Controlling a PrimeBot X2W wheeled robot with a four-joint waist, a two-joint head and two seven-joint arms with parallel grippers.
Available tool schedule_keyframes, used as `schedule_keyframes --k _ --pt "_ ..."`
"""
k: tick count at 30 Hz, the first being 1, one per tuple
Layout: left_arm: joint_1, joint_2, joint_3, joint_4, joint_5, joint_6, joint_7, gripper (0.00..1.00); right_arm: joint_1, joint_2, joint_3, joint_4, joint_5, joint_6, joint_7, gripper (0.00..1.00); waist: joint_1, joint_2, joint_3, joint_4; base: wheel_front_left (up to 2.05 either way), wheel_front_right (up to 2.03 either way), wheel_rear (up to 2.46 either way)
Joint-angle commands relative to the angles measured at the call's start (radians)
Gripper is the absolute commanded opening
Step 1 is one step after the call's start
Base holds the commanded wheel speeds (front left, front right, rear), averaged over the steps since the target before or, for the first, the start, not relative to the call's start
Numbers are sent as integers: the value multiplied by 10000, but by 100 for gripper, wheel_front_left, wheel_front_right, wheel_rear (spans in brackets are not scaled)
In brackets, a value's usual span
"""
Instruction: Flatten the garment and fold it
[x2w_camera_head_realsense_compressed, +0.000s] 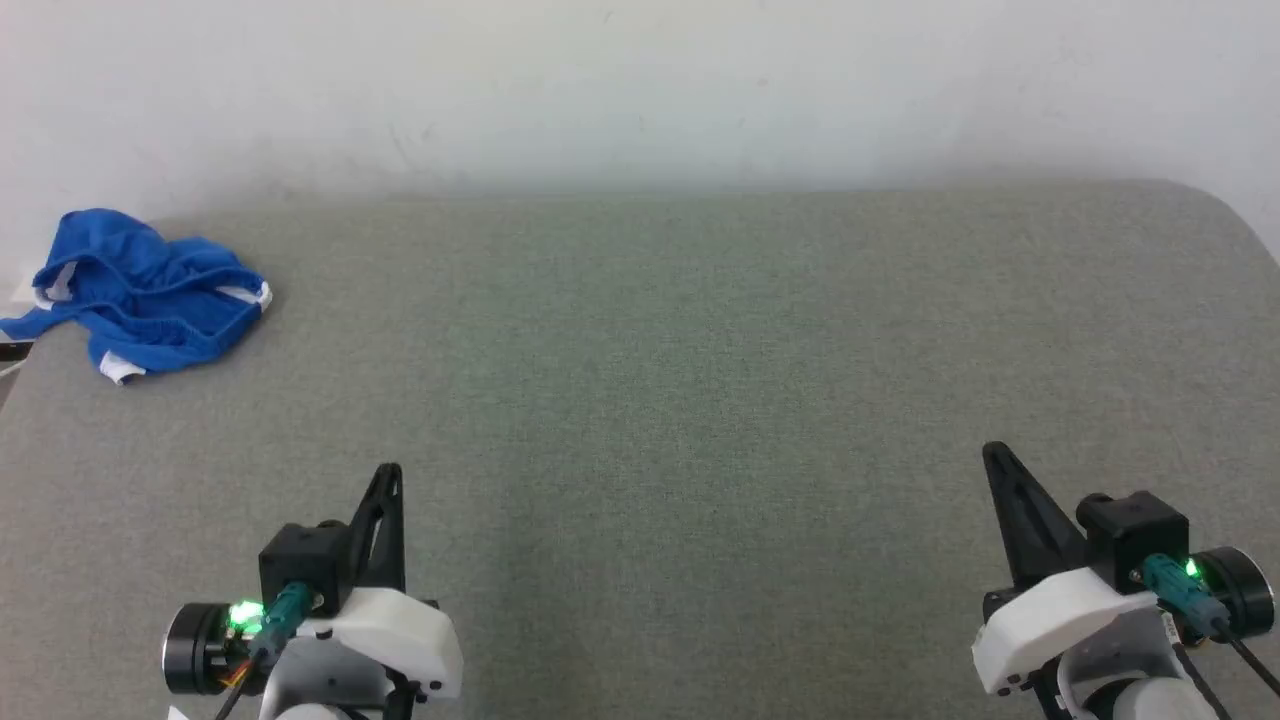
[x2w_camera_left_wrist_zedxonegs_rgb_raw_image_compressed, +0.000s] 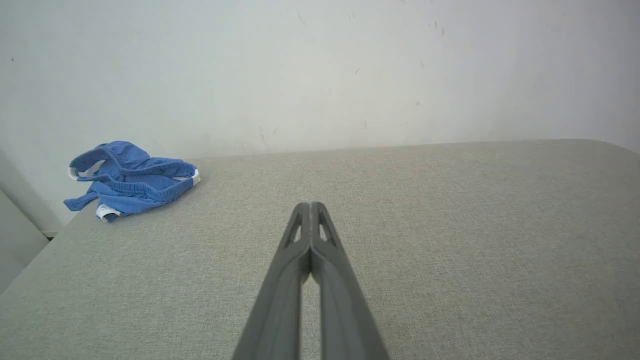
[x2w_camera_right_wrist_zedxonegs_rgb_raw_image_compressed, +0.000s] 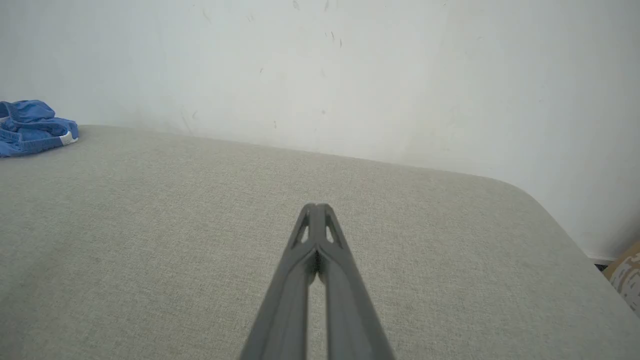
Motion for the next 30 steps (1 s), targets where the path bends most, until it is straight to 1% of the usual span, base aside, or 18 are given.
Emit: schedule_keyframes --k 1,23,24,25,30 --pt "-115 -7 39 -43 66 64 -1 0 -149 22 -18 -58 -74 -21 5 0 0 -1 0 0 0 0 0" --pt "-115 -7 39 -43 66 64 -1 0 -149 22 -18 -58 -74 -21 5 0 0 -1 0 0 0 0 0" --pt "-115 -7 39 -43 66 64 -1 100 -149 22 -18 -58 -74 -21 5 100 0 -1 0 0 0 0 0" --pt "2 0 -4 4 -2 -4 0 100 6 -2 2 4 4 0 0 100 0 -1 0 0 0 0 0" --pt "-21 0 -36 42 -56 -24 -84 100 14 -3 -15 31 58 -1 -83 100 0 -1 4 -16 0 0 0"
